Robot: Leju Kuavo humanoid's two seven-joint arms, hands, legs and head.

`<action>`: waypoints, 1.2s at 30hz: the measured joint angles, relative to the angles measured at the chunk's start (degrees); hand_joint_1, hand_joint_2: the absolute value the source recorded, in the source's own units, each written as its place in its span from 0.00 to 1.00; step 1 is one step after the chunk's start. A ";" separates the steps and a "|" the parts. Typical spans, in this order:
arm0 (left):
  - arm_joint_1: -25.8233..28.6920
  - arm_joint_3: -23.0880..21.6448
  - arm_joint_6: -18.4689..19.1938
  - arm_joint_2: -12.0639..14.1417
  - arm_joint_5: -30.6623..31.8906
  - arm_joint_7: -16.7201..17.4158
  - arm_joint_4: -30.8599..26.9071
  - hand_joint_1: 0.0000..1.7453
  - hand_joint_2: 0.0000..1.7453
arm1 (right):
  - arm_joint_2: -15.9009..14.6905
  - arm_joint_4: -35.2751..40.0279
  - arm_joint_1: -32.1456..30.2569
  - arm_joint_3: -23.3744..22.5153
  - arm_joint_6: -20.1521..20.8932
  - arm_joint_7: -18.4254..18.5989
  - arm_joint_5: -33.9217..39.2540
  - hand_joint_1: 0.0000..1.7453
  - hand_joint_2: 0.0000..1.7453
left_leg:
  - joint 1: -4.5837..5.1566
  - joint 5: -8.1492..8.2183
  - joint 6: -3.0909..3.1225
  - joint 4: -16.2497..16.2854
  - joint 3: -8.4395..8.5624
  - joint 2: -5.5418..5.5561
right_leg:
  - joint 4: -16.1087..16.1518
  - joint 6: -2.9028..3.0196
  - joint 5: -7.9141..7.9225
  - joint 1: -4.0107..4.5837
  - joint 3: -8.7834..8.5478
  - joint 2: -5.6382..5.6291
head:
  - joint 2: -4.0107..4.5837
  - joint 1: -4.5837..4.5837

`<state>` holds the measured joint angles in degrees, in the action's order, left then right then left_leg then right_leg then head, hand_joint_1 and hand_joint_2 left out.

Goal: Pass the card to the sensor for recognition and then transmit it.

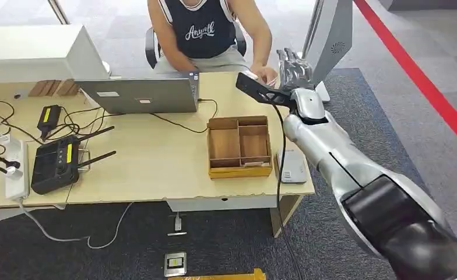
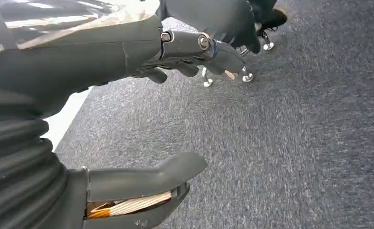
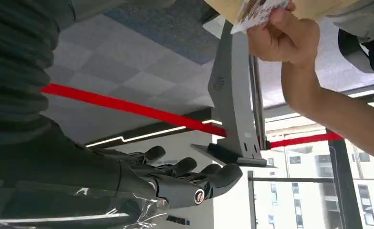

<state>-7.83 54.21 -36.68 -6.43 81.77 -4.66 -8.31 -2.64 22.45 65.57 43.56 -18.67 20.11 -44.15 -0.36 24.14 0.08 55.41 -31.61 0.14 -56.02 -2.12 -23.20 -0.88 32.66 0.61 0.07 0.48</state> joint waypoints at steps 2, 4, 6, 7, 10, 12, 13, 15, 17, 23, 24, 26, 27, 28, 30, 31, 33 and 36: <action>0.00 0.02 0.00 0.00 0.00 0.00 0.00 0.00 1.00 | -0.02 -0.04 0.00 0.04 0.00 0.02 0.00 0.00 1.00 | 0.00 0.00 0.00 0.00 0.00 0.00 | 0.00 0.00 0.00 0.00 0.00 0.00 | 0.00 0.00; 0.00 0.02 0.00 0.00 0.00 0.00 0.00 0.00 1.00 | -0.02 -0.04 0.00 0.04 0.00 0.02 0.00 0.00 1.00 | 0.00 0.00 0.00 0.00 0.00 0.00 | 0.00 0.00 0.00 0.00 0.00 0.00 | 0.00 0.00; 0.00 0.02 0.00 0.00 0.00 0.00 0.00 0.00 1.00 | -0.02 -0.04 0.00 0.04 0.00 0.02 0.00 0.00 1.00 | 0.00 0.00 0.00 0.00 0.00 0.00 | 0.00 0.00 0.00 0.00 0.00 0.00 | 0.00 0.00; 0.00 0.00 0.00 0.00 0.00 0.00 0.00 0.00 1.00 | -0.02 -0.04 0.00 0.04 0.00 0.02 -0.02 0.00 1.00 | 0.00 0.00 0.00 0.00 0.00 0.00 | 0.00 0.00 0.00 0.00 0.00 0.00 | 0.00 0.00; 0.00 0.63 -0.07 0.07 0.94 -0.74 0.07 0.00 1.00 | -0.68 -0.59 -0.01 0.41 -1.25 -0.11 0.18 0.00 1.00 | 0.01 0.00 0.00 0.00 -0.01 0.00 | 0.00 0.00 0.00 -0.01 0.00 0.00 | 0.00 -0.02; 0.00 1.09 -0.18 0.07 1.18 -0.61 0.09 0.00 1.00 | -0.68 -0.57 -0.01 0.39 -2.36 -2.60 1.72 0.00 1.00 | 0.00 0.00 0.00 0.00 -0.01 0.00 | 0.00 0.00 0.00 0.00 0.00 0.00 | 0.00 -0.02; -0.02 1.20 -0.20 0.07 1.22 -0.41 0.09 0.00 1.00 | -0.66 -0.48 -0.01 0.37 -2.71 -3.61 2.41 0.00 1.00 | 0.00 0.00 0.00 0.00 -0.01 0.00 | -0.01 0.00 0.00 0.00 0.00 0.00 | 0.00 -0.02; -0.04 1.46 -0.22 0.07 1.33 0.05 0.11 0.00 1.00 | -0.59 -0.06 -0.05 0.17 -3.78 -5.75 3.78 0.00 1.00 | 0.00 0.00 0.00 0.00 -0.01 0.00 | -0.01 0.00 0.00 0.00 0.01 0.00 | 0.00 -0.02; -0.12 1.86 -0.24 0.07 1.38 0.59 0.15 0.00 1.00 | -0.48 1.23 -0.44 -0.26 -4.96 -8.99 6.59 0.00 1.00 | -0.01 0.00 0.00 0.00 0.01 0.00 | -0.01 0.00 0.00 0.01 0.00 0.00 | 0.00 -0.02; -0.33 3.69 -0.48 -0.04 1.40 1.55 0.55 0.00 1.00 | -2.77 15.24 -9.07 -1.68 -0.35 -12.39 16.44 0.00 1.00 | -0.06 0.01 0.00 0.00 0.07 0.00 | 0.04 0.00 -0.01 0.07 -0.06 0.01 | 0.00 -0.04; -0.33 4.12 -0.50 -0.04 1.40 1.64 0.59 0.00 1.00 | -3.58 18.56 -11.26 -1.71 0.91 -12.20 16.68 0.00 1.00 | -0.06 0.02 0.00 0.00 0.06 0.01 | 0.04 0.00 -0.01 0.07 -0.08 0.01 | 0.00 -0.02; -0.32 4.81 -0.52 -0.07 1.49 2.05 0.72 0.00 1.00 | -5.55 26.09 -15.75 -1.92 3.40 -11.96 16.61 0.00 1.00 | -0.06 0.02 0.01 0.00 0.05 0.02 | 0.06 -0.02 -0.03 0.06 -0.08 0.01 | 0.00 -0.02; -0.31 5.23 -0.55 -0.07 1.51 2.32 0.81 0.00 1.00 | -6.39 29.13 -17.77 -1.97 4.37 -11.93 16.22 0.00 1.00 | -0.05 0.03 0.01 0.00 0.04 0.02 | 0.06 -0.02 -0.03 0.06 -0.07 0.01 | 0.00 0.00; -0.31 5.49 -0.57 -0.07 1.51 2.54 0.85 0.00 1.00 | -6.87 30.92 -19.01 -1.97 4.66 -11.91 15.89 0.00 1.00 | -0.05 0.03 0.01 0.00 0.05 0.02 | 0.07 -0.02 -0.03 0.06 -0.07 0.01 | 0.00 -0.02; -0.31 6.21 -0.74 -0.20 1.49 3.36 0.92 0.00 1.00 | -8.52 35.95 -22.34 -1.97 5.22 -11.87 14.49 0.00 1.00 | -0.04 0.05 0.03 0.00 0.05 0.01 | 0.07 -0.02 -0.03 0.05 -0.06 0.00 | 0.00 -0.02; -0.35 6.68 -0.90 -0.28 1.49 3.74 0.92 0.00 1.00 | -9.14 38.17 -24.08 -2.01 5.20 -11.93 14.10 0.00 1.00 | -0.03 0.06 0.03 0.00 0.06 0.00 | 0.07 -0.02 -0.03 0.04 -0.06 0.00 | 0.00 -0.02; -0.39 7.19 -1.05 -0.46 1.49 4.40 0.96 0.00 1.00 | -10.10 40.90 -26.52 -2.08 5.07 -12.53 13.94 0.00 1.00 | -0.03 0.06 0.03 0.00 0.06 0.00 | 0.07 -0.01 -0.03 0.04 -0.06 0.00 | 0.00 -0.02; -0.45 7.80 -1.07 -0.74 1.57 5.51 1.00 0.00 1.00 | -11.12 44.43 -28.89 -2.36 4.96 -13.88 14.34 0.00 1.00 | -0.04 0.05 0.02 0.00 0.06 0.00 | 0.07 -0.01 -0.03 0.05 -0.05 0.00 | 0.00 -0.02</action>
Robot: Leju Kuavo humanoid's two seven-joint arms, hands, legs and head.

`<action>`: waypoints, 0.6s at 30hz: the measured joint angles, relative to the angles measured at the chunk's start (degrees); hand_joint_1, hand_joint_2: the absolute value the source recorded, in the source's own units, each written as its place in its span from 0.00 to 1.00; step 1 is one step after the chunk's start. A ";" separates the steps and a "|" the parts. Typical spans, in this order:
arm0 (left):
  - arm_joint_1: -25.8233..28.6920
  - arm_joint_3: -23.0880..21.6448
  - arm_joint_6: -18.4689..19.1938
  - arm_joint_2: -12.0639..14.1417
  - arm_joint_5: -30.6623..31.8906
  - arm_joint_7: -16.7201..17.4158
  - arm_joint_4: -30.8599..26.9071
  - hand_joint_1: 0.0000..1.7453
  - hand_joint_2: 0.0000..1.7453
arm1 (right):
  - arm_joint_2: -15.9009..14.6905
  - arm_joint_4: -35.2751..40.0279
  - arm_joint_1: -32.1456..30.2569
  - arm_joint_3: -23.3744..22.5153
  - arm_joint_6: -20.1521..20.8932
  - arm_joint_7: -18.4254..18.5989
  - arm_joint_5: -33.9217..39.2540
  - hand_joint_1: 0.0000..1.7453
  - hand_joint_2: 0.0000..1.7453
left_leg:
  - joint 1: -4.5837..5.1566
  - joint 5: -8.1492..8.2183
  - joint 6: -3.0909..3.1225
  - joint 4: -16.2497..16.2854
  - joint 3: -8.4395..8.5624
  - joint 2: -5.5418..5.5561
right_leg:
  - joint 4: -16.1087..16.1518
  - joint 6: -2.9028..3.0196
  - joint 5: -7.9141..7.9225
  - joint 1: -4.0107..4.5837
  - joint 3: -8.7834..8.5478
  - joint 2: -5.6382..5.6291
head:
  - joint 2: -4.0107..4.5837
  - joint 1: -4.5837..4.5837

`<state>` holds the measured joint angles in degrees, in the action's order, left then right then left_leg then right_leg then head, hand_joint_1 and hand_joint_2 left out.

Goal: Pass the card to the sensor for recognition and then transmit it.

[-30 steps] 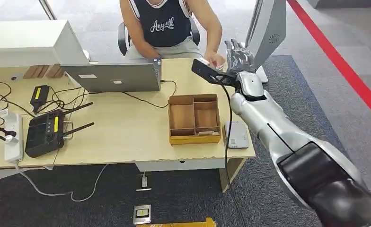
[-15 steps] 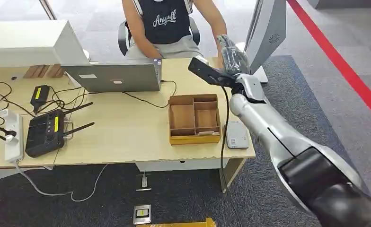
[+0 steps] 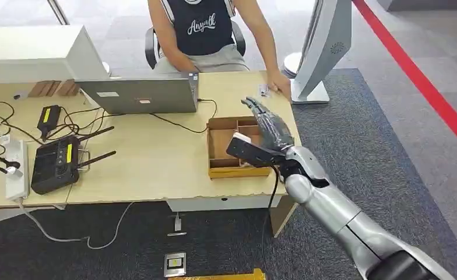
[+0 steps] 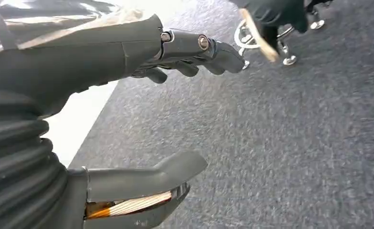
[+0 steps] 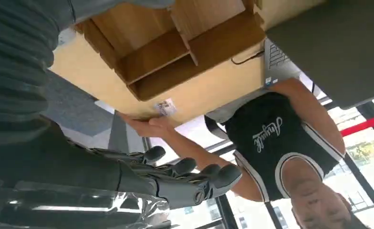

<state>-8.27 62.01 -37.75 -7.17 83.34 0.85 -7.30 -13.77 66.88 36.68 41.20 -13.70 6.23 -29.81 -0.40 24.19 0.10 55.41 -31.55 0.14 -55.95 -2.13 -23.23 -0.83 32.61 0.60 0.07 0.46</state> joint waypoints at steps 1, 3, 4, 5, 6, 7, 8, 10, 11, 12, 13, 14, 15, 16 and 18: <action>-0.02 0.31 0.00 -0.11 0.02 0.35 0.00 0.00 1.00 | -0.35 1.09 -0.83 -0.15 0.00 -0.28 0.17 0.00 1.00 | 0.00 0.00 0.00 0.00 0.00 0.00 | 0.00 0.00 0.00 0.00 -0.02 0.00 | 0.00 0.02; 0.02 0.77 0.00 -0.24 0.07 0.79 0.00 0.00 1.00 | -0.92 3.19 -2.46 -0.18 0.02 -0.61 0.35 0.00 1.00 | 0.00 0.00 0.00 0.00 -0.01 0.01 | -0.01 0.00 0.00 0.00 -0.02 0.00 | 0.00 0.00; 0.00 0.92 0.00 -0.31 0.11 0.83 0.00 0.00 1.00 | -1.12 3.94 -3.09 -0.20 0.02 -0.63 0.35 0.00 1.00 | 0.00 0.00 0.00 0.00 0.00 0.00 | -0.01 0.01 0.01 0.00 -0.01 0.00 | 0.00 0.00; -0.06 1.10 0.00 -0.33 0.18 0.85 0.00 0.00 1.00 | -1.31 4.55 -3.52 -0.24 0.02 -0.63 0.37 0.00 1.00 | 0.00 0.00 0.00 0.00 0.00 0.00 | -0.01 0.01 0.01 0.00 -0.01 0.00 | 0.00 0.00; -0.13 1.25 0.00 -0.37 0.18 0.85 0.00 0.00 1.00 | -1.53 5.20 -3.87 -0.33 0.02 -0.68 0.35 0.00 1.00 | 0.00 0.00 0.00 0.00 0.00 0.00 | -0.01 0.01 0.01 0.00 -0.01 0.00 | 0.00 0.00; -0.17 1.45 0.00 -0.42 0.18 0.92 0.00 0.00 1.00 | -1.79 5.97 -4.19 -0.44 0.02 -0.68 0.37 0.00 1.00 | 0.00 0.00 0.00 0.00 0.00 0.00 | -0.01 0.01 0.01 0.00 -0.01 0.00 | 0.00 0.00; -0.18 1.66 0.00 -0.46 0.18 0.96 0.00 0.00 1.00 | -1.95 6.48 -4.38 -0.48 0.02 -0.68 0.37 0.00 1.00 | 0.00 0.00 0.00 0.00 0.00 0.00 | -0.01 0.01 0.01 0.00 -0.01 0.00 | 0.00 0.00; -0.18 1.90 0.00 -0.55 0.18 0.99 0.00 0.00 1.00 | -2.21 7.33 -4.71 -0.50 0.04 -0.68 0.37 0.00 1.00 | 0.00 0.00 0.00 0.00 -0.01 0.00 | -0.01 0.01 0.01 0.00 -0.01 0.00 | 0.00 0.00; -0.19 2.01 0.00 -0.57 0.18 0.98 0.00 0.00 1.00 | -2.34 7.72 -4.85 -0.53 0.04 -0.68 0.35 0.00 1.00 | 0.00 0.00 0.00 0.00 -0.01 0.00 | -0.01 0.01 0.01 0.00 -0.01 0.00 | 0.00 0.00; -0.20 2.10 0.00 -0.61 0.18 0.99 0.00 0.00 1.00 | -2.45 8.09 -4.99 -0.55 0.04 -0.68 0.37 0.00 1.00 | 0.00 0.00 0.00 0.00 -0.01 0.00 | -0.01 0.01 0.01 0.00 -0.01 0.00 | 0.00 0.00; -0.21 2.14 0.00 -0.63 0.18 0.96 0.00 0.00 1.00 | -2.58 8.42 -5.12 -0.57 0.04 -0.68 0.37 0.00 1.00 | 0.00 0.00 0.00 0.00 -0.01 0.00 | -0.01 0.01 0.01 0.00 -0.01 0.00 | 0.00 0.00; -0.21 2.19 0.00 -0.66 0.18 0.96 0.00 0.00 1.00 | -2.67 8.70 -5.22 -0.57 0.07 -0.70 0.37 0.00 1.00 | 0.00 0.00 0.00 0.00 -0.02 0.00 | -0.01 0.01 0.01 0.00 -0.01 0.00 | 0.00 0.00; -0.23 2.21 0.00 -0.68 0.18 0.99 0.00 0.00 1.00 | -2.73 9.03 -5.29 -0.57 0.07 -0.68 0.37 0.00 1.00 | 0.00 0.00 0.00 0.00 -0.01 0.00 | -0.01 0.01 0.01 0.00 -0.01 0.00 | 0.00 0.00; -0.25 2.23 0.00 -0.68 0.18 0.96 0.00 0.00 1.00 | -2.84 9.27 -5.36 -0.59 0.07 -0.68 0.37 0.00 1.00 | 0.00 0.00 0.00 0.00 -0.01 0.00 | -0.01 0.01 0.01 0.00 -0.01 0.00 | 0.00 0.00; -0.31 2.30 0.00 -0.70 0.18 0.94 0.00 0.00 1.00 | -2.95 9.62 -5.40 -0.59 0.09 -0.70 0.37 0.00 1.00 | 0.00 0.00 0.00 0.00 -0.01 0.00 | -0.01 0.01 0.01 0.00 -0.01 0.00 | 0.00 0.00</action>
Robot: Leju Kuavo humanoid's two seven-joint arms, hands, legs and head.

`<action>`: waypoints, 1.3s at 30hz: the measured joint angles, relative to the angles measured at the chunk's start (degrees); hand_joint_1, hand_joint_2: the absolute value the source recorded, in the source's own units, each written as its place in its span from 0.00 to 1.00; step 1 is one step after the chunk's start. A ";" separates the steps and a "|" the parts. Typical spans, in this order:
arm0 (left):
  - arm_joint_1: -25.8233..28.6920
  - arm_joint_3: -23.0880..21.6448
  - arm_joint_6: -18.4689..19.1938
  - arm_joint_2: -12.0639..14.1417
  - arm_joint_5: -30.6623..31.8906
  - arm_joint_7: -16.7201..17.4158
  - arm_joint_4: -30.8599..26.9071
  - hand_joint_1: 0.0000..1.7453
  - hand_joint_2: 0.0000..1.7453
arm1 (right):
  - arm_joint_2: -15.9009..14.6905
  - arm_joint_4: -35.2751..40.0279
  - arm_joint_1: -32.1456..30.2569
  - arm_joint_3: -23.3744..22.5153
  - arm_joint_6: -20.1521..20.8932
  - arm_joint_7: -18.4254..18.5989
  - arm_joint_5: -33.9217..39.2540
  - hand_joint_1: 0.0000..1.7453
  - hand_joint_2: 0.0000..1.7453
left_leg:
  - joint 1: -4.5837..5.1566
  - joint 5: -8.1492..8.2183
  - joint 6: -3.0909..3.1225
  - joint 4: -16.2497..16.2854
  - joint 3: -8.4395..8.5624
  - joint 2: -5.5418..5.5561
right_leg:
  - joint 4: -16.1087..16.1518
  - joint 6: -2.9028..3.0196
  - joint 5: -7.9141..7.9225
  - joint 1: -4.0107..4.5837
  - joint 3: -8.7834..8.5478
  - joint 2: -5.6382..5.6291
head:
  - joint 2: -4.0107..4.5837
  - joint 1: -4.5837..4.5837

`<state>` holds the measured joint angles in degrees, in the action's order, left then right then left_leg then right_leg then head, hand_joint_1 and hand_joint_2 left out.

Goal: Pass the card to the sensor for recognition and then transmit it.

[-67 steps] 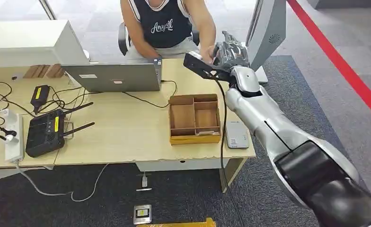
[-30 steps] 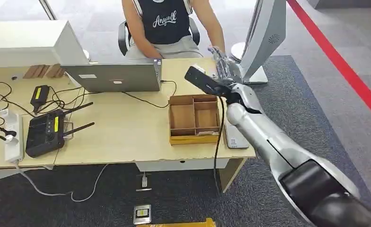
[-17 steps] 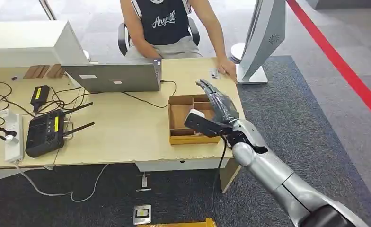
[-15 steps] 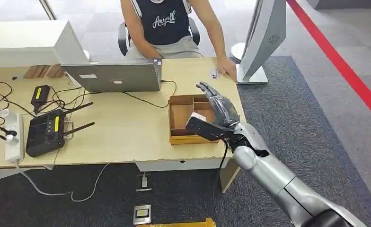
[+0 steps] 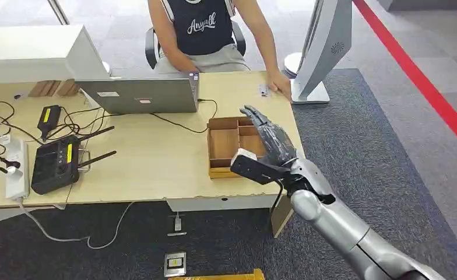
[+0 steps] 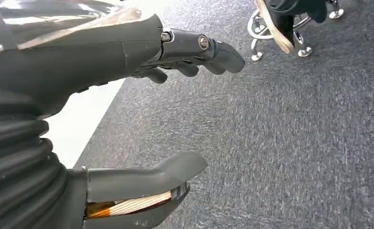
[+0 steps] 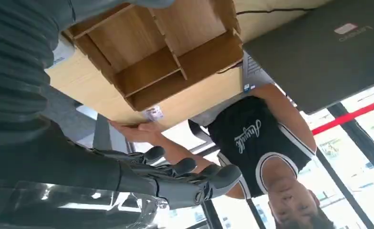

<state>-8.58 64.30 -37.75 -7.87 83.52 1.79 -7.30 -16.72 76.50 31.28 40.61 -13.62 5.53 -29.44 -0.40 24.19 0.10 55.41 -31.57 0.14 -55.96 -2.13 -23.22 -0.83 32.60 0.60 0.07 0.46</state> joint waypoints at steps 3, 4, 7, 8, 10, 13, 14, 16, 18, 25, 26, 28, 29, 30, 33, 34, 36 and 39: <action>-0.07 0.26 0.00 0.00 0.26 -0.83 0.00 0.00 1.00 | -0.17 0.11 -0.03 0.00 -0.09 0.35 -1.69 0.00 1.00 | 0.00 0.00 0.00 0.00 0.00 0.00 | 0.00 0.00 0.00 0.00 0.00 0.00 | 0.00 0.00; -0.11 0.31 0.00 0.00 0.53 -1.09 0.00 0.00 1.00 | -0.20 0.09 -0.07 0.02 -0.24 1.03 -3.79 0.00 1.00 | 0.00 0.00 0.00 0.00 0.00 0.00 | 0.00 0.00 0.00 0.00 0.00 0.00 | 0.00 0.00; -0.17 0.42 0.00 0.00 1.24 -1.14 0.00 0.00 1.00 | -0.15 -0.13 -0.17 0.50 -0.11 4.72 -13.83 0.00 1.00 | 0.00 0.00 0.00 -0.01 -0.02 0.00 | 0.00 0.00 0.00 0.00 0.00 0.00 | 0.00 0.00; -0.19 0.48 0.00 0.00 1.49 -1.14 0.00 0.00 1.00 | -0.04 -0.24 -0.29 0.70 0.63 5.70 -16.76 0.00 1.00 | -0.01 0.00 0.00 -0.02 -0.02 0.00 | 0.00 0.00 0.00 0.00 0.00 0.00 | 0.00 0.00; -0.26 0.72 0.00 0.02 1.90 -1.29 0.00 0.00 1.00 | 0.35 -0.68 -0.71 1.18 1.53 6.76 -19.61 0.00 1.00 | -0.01 0.00 0.00 -0.02 -0.03 0.01 | -0.01 0.00 0.00 0.01 0.00 0.00 | 0.00 0.00; -0.38 0.83 0.02 0.02 2.71 -1.44 0.00 0.00 1.00 | 1.59 -1.92 -1.45 2.14 1.42 8.04 -22.57 0.00 1.00 | -0.01 0.00 0.00 -0.02 -0.03 0.01 | -0.01 0.00 -0.01 0.01 0.00 0.00 | 0.00 0.00; -0.40 0.85 0.02 0.02 2.80 -1.44 0.00 0.00 1.00 | 1.94 -2.34 -1.64 2.36 1.35 8.30 -23.64 0.00 1.00 | -0.01 0.00 0.00 -0.02 -0.03 0.01 | -0.01 0.00 -0.02 0.01 0.00 0.00 | 0.00 0.00; -0.40 1.01 0.00 0.02 2.80 -1.64 0.00 0.00 1.00 | 2.51 -3.37 -1.77 2.82 1.29 9.49 -27.46 0.00 1.00 | -0.01 0.00 0.00 -0.03 -0.04 0.01 | -0.01 0.00 -0.02 0.01 0.01 0.00 | 0.00 0.00; -0.44 1.31 0.00 0.02 2.49 -2.27 0.02 0.00 1.00 | 2.93 -4.29 -1.95 3.15 1.60 10.87 -31.79 0.00 1.00 | -0.01 0.00 0.00 -0.03 -0.04 0.00 | -0.01 0.00 -0.02 0.01 0.01 0.00 | 0.00 0.02; -0.47 2.49 0.00 0.11 2.58 -3.06 0.02 0.00 1.00 | 3.37 -6.14 -2.67 3.32 4.35 12.92 -36.63 0.00 1.00 | -0.01 0.00 0.00 -0.02 -0.03 0.00 | 0.00 0.00 -0.02 0.00 0.01 0.00 | 0.00 0.02; -0.48 2.73 0.00 0.15 2.56 -3.13 0.02 0.00 1.00 | 3.37 -6.32 -2.83 3.26 4.83 13.03 -36.85 0.00 1.00 | 0.00 0.00 0.00 -0.02 -0.03 0.00 | 0.00 0.00 -0.02 0.00 0.01 0.00 | 0.00 0.00; -0.51 3.19 0.00 0.20 2.34 -3.41 0.02 0.00 1.00 | 3.34 -6.71 -3.04 2.99 5.92 13.38 -37.44 0.00 1.00 | 0.00 0.00 0.00 -0.02 -0.03 0.00 | 0.00 0.00 -0.02 0.00 0.01 0.00 | 0.00 0.00; -0.52 3.48 0.00 0.20 2.14 -3.61 0.02 0.00 1.00 | 3.32 -6.80 -3.10 2.91 6.32 13.51 -37.62 0.00 1.00 | -0.01 0.00 0.00 -0.02 -0.02 0.00 | -0.01 0.00 -0.02 0.00 0.01 0.00 | 0.00 0.00; -0.54 3.83 0.00 0.20 1.69 -3.93 0.02 0.00 1.00 | 3.28 -6.82 -3.16 2.89 6.64 13.62 -37.85 0.00 1.00 | -0.01 0.00 0.00 -0.02 -0.02 0.00 | -0.01 0.00 -0.02 0.01 0.01 0.00 | 0.00 0.00; -0.57 4.77 0.00 0.22 0.09 -4.96 0.02 0.00 1.00 | 3.15 -6.82 -3.45 2.71 7.30 13.84 -38.16 0.00 1.00 | -0.01 0.00 0.00 -0.03 -0.02 0.00 | -0.01 0.00 -0.02 0.01 0.01 0.00 | 0.00 0.00; -0.59 5.12 0.00 0.22 -0.40 -5.44 0.02 0.00 1.00 | 3.13 -6.82 -3.57 2.56 7.52 13.84 -38.27 0.00 1.00 | -0.01 0.00 0.00 -0.03 -0.02 0.00 | -0.01 0.00 -0.02 0.01 0.01 0.00 | 0.00 0.00; -0.62 6.03 0.00 0.24 -1.51 -6.49 0.02 0.00 1.00 | 3.10 -6.86 -3.74 2.34 7.83 13.81 -38.45 0.00 1.00 | -0.01 0.00 0.00 -0.03 -0.02 0.00 | -0.01 0.00 -0.02 0.01 0.01 0.00 | 0.00 0.00; -0.75 7.34 0.00 0.39 -2.42 -8.28 0.07 0.00 1.00 | 3.10 -7.28 -3.74 1.97 8.24 13.64 -38.53 0.00 1.00 | -0.01 0.00 0.00 -0.03 -0.02 0.00 | -0.01 0.00 -0.02 0.01 0.01 0.00 | 0.00 0.00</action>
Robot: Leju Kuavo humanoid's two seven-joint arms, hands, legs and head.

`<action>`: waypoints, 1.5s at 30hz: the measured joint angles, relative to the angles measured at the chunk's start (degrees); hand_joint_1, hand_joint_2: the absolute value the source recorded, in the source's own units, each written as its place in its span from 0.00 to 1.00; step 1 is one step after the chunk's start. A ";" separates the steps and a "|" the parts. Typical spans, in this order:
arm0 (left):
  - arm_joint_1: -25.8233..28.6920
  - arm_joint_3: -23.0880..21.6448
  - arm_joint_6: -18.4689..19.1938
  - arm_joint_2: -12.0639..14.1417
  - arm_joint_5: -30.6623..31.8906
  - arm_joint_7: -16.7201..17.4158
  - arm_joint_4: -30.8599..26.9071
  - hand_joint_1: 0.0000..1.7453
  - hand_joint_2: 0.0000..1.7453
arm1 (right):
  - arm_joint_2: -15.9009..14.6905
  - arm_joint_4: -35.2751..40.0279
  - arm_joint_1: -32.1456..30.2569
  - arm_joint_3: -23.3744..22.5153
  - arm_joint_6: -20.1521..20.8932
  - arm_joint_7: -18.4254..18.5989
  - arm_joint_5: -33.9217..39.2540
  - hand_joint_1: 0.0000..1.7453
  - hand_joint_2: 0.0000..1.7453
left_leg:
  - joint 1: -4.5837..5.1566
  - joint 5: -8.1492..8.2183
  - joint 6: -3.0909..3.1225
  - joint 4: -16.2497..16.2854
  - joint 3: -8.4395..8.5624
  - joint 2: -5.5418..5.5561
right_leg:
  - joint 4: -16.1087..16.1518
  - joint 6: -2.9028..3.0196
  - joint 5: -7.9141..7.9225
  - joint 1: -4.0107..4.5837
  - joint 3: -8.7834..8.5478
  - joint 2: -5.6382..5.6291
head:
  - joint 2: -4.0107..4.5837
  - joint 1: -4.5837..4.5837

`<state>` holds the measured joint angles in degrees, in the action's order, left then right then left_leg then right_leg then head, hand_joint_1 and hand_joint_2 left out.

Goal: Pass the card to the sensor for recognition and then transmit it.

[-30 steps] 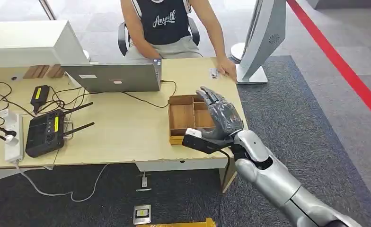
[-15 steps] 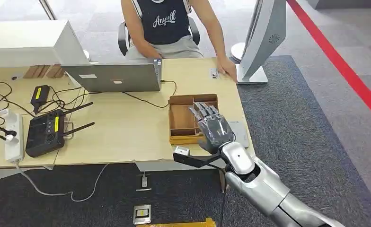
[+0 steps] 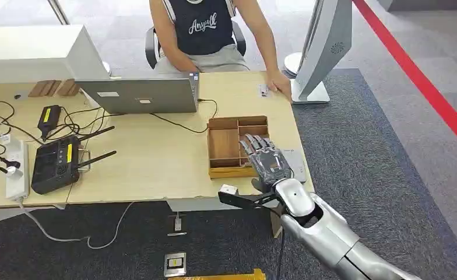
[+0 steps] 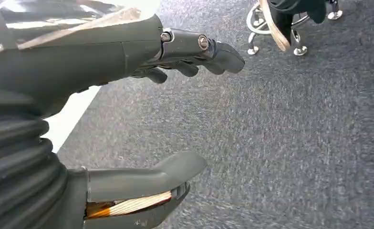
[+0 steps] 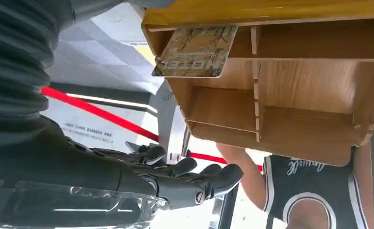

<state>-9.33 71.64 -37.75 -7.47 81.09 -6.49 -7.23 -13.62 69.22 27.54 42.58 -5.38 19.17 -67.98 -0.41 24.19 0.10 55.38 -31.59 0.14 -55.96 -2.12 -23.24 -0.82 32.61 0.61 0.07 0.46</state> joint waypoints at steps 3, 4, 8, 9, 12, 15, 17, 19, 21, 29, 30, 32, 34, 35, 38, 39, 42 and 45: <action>-0.05 1.18 0.28 0.20 -0.77 -1.62 0.04 0.00 1.00 | -0.02 -0.55 -0.03 -0.31 -0.26 -0.18 0.68 0.00 1.00 | 0.00 0.00 0.00 0.00 0.00 0.00 | 0.00 0.00 0.00 0.00 0.00 0.00 | 0.00 0.00; -0.06 1.42 0.39 0.26 -0.88 -1.99 0.04 0.00 1.00 | -0.02 -0.74 -0.05 -0.48 -0.41 -0.28 1.07 0.00 1.00 | 0.00 0.00 0.00 0.00 0.00 0.00 | 0.00 0.00 0.00 0.00 0.00 0.00 | 0.00 0.00; -0.09 2.56 0.55 0.46 -0.99 -2.47 0.04 0.00 1.00 | -0.02 -1.55 -0.14 -0.96 -0.96 -0.72 2.01 0.00 1.00 | 0.00 0.00 0.00 0.00 0.00 0.00 | 0.00 0.00 0.00 0.00 0.00 0.00 | 0.00 0.00; -0.09 2.69 0.55 0.52 -0.96 -2.50 0.07 0.00 1.00 | -0.02 -1.77 -0.14 -1.03 -0.96 -0.77 2.10 0.00 1.00 | 0.00 0.00 0.00 0.00 0.00 0.00 | 0.00 0.00 0.00 0.00 0.00 0.00 | 0.00 0.00; -0.12 3.50 0.55 0.57 -0.44 -2.47 0.20 0.00 1.00 | 0.00 -2.40 -0.20 -1.38 -1.40 -0.85 2.36 0.00 1.00 | 0.00 0.00 0.00 0.00 0.00 0.00 | 0.00 0.00 0.00 0.00 0.00 0.00 | 0.00 0.00; -0.13 3.92 0.55 0.57 0.48 -2.41 0.28 0.00 1.00 | 0.04 -3.06 -0.20 -1.53 -2.01 -1.03 2.49 0.00 1.00 | 0.00 0.00 0.00 0.00 -0.01 0.00 | 0.00 0.00 0.00 0.00 0.00 0.00 | 0.00 0.00; -0.14 3.94 0.55 0.57 1.25 -2.30 0.31 0.00 1.00 | 0.13 -3.41 -0.19 -1.53 -2.16 -1.09 2.49 0.00 1.00 | 0.00 0.00 0.00 0.00 -0.01 0.00 | 0.00 0.00 0.00 0.00 -0.01 0.00 | 0.00 0.00; -0.14 3.96 0.55 0.57 1.98 -2.32 0.31 0.00 1.00 | 0.26 -4.00 -0.13 -1.55 -2.34 -1.38 2.51 0.00 1.00 | 0.00 0.00 0.00 0.00 -0.01 0.00 | 0.00 0.00 0.00 0.00 -0.01 0.00 | 0.00 0.00; -0.17 3.96 0.52 0.57 2.14 -2.32 0.33 0.00 1.00 | 0.39 -4.37 -0.08 -1.55 -2.34 -1.40 2.51 0.00 1.00 | 0.00 0.00 0.00 0.00 -0.01 0.00 | 0.00 0.00 0.00 0.00 -0.01 0.00 | 0.00 0.00; -0.30 4.00 0.52 0.57 3.56 -2.39 0.44 0.00 1.00 | 1.16 -6.73 1.01 -1.60 -3.91 -2.29 3.87 0.00 1.00 | 0.00 0.00 0.00 0.00 -0.01 0.00 | -0.01 0.00 0.00 0.00 -0.01 0.00 | 0.00 0.00; -0.32 4.00 0.52 0.57 3.87 -2.32 0.46 0.00 1.00 | 1.27 -7.11 1.16 -1.60 -4.33 -2.67 4.33 0.00 1.00 | 0.00 0.00 0.00 0.00 -0.02 0.00 | -0.01 0.00 0.00 0.00 -0.01 0.00 | 0.00 0.00; -0.33 4.00 0.46 0.57 4.48 -1.86 0.48 0.00 1.00 | 1.64 -7.83 1.39 -1.60 -5.01 -3.26 4.98 0.00 1.00 | 0.00 0.00 0.00 0.00 -0.02 0.01 | -0.01 0.00 0.00 0.00 -0.01 0.00 | 0.00 0.00; -0.37 4.00 0.44 0.57 4.87 -1.66 0.50 0.00 1.00 | 2.01 -8.55 1.67 -1.60 -5.51 -3.54 5.27 0.00 1.00 | 0.00 0.00 0.00 0.00 -0.02 0.00 | -0.01 0.00 0.00 0.00 -0.01 0.00 | 0.00 0.00; -0.38 4.00 0.42 0.57 5.00 -1.56 0.52 0.00 1.00 | 2.16 -8.83 1.80 -1.60 -5.60 -3.69 5.31 0.00 1.00 | 0.00 0.00 0.00 0.00 -0.02 0.00 | -0.01 0.00 0.00 0.00 -0.01 0.00 | 0.00 0.00; -0.38 4.00 0.41 0.57 5.20 -1.45 0.57 0.00 1.00 | 2.60 -9.81 2.12 -1.60 -5.94 -3.82 5.40 0.00 1.00 | 0.00 0.00 0.00 0.00 -0.02 0.00 | -0.01 0.00 0.00 0.00 -0.01 0.00 | 0.00 0.00; -0.38 4.00 0.41 0.57 5.33 -1.45 0.59 0.00 1.00 | 2.78 -10.07 2.23 -1.60 -6.03 -3.93 5.42 0.00 1.00 | 0.00 0.00 0.00 0.00 -0.02 0.00 | -0.01 0.00 0.00 0.00 -0.01 0.00 | 0.00 0.00; -0.39 4.00 0.42 0.57 5.68 -1.60 0.74 0.00 1.00 | 3.19 -11.10 2.79 -1.60 -6.19 -4.17 5.64 0.00 1.00 | 0.00 0.00 0.00 0.00 -0.02 0.00 | -0.01 0.00 0.00 0.00 -0.01 0.00 | 0.00 0.00; -0.39 4.00 0.37 0.57 5.79 -1.82 0.79 0.00 1.00 | 3.67 -12.13 3.37 -1.60 -6.54 -4.57 5.97 0.00 1.00 | 0.00 0.00 0.00 0.00 -0.02 0.00 | -0.01 0.00 0.00 0.00 -0.01 0.00 | 0.00 0.00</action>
<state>-9.71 75.65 -37.38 -6.91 86.88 -8.31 -6.45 -9.94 57.09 30.91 40.98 -11.91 14.60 -62.01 -0.41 24.18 0.09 55.38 -31.60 0.14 -55.97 -2.13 -23.24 -0.82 32.60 0.61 0.07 0.46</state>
